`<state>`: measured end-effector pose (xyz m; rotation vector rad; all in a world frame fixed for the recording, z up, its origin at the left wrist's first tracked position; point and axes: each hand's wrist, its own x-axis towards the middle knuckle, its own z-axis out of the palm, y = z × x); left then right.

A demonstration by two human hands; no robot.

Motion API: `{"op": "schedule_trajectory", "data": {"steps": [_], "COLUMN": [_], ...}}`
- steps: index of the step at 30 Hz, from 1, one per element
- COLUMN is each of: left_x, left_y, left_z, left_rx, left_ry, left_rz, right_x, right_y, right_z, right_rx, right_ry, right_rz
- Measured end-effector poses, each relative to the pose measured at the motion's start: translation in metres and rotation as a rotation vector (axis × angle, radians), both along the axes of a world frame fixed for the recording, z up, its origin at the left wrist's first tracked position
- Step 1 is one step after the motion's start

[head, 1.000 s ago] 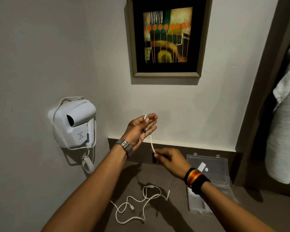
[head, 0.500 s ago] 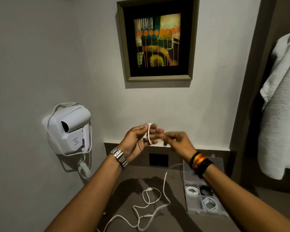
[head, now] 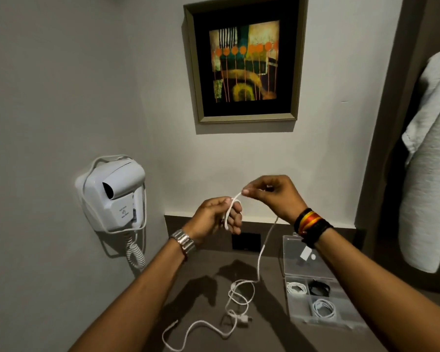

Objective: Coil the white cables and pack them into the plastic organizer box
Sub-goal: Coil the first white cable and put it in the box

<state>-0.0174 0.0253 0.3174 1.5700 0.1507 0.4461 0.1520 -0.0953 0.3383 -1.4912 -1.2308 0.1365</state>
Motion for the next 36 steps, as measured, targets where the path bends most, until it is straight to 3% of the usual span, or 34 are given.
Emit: {"op": "schedule_trajectory", "data": {"steps": [3,6,8,10,11,13,17,19,21,25,29,31,34,36], "left_x": [-0.001,0.003,0.006,0.001,-0.002,-0.007,-0.009,-0.008,-0.004,0.001,0.002,0.004,0.000,-0.002], "left_y": [0.008,0.023,0.027,0.026,0.023,0.016,-0.004,-0.007,-0.004,0.015,0.035,0.040,0.040,0.039], "left_z": [0.007,0.013,0.009,-0.005,-0.012,-0.021,-0.015,-0.009,-0.005,0.004,0.009,0.006,-0.007,-0.014], "left_rx": [-0.312,-0.433,-0.196,0.208,0.363,0.466,0.143,0.002,-0.148,-0.436,-0.472,-0.304,0.332,0.623], "left_ry": [-0.212,-0.297,-0.183,-0.040,0.010,0.077,0.055,-0.025,-0.116,-0.290,-0.354,-0.294,-0.072,0.074], "left_rz": [0.078,0.221,0.383,0.508,0.511,0.452,0.180,0.173,0.251,0.379,0.514,0.614,0.765,0.761], "right_x": [-0.012,-0.044,-0.061,-0.065,-0.064,-0.052,-0.015,-0.010,-0.016,-0.047,-0.063,-0.063,-0.058,-0.049], "right_y": [0.003,-0.006,-0.011,-0.011,-0.010,-0.006,0.004,0.009,0.012,0.015,0.017,0.019,0.026,0.035], "right_z": [-0.041,-0.080,-0.081,-0.058,-0.043,-0.016,0.008,-0.006,-0.032,-0.076,-0.074,-0.059,-0.029,-0.010], "right_rx": [-0.086,-0.319,-0.425,-0.424,-0.368,-0.204,-0.076,-0.061,-0.088,-0.295,-0.425,-0.394,-0.280,-0.186], "right_ry": [0.105,-0.046,-0.290,-0.558,-0.623,-0.615,-0.243,-0.057,0.009,-0.094,-0.352,-0.451,-0.549,-0.539], "right_rz": [0.025,0.165,0.233,0.195,0.147,0.031,-0.074,-0.075,-0.050,0.097,0.134,0.114,0.075,0.025]}}
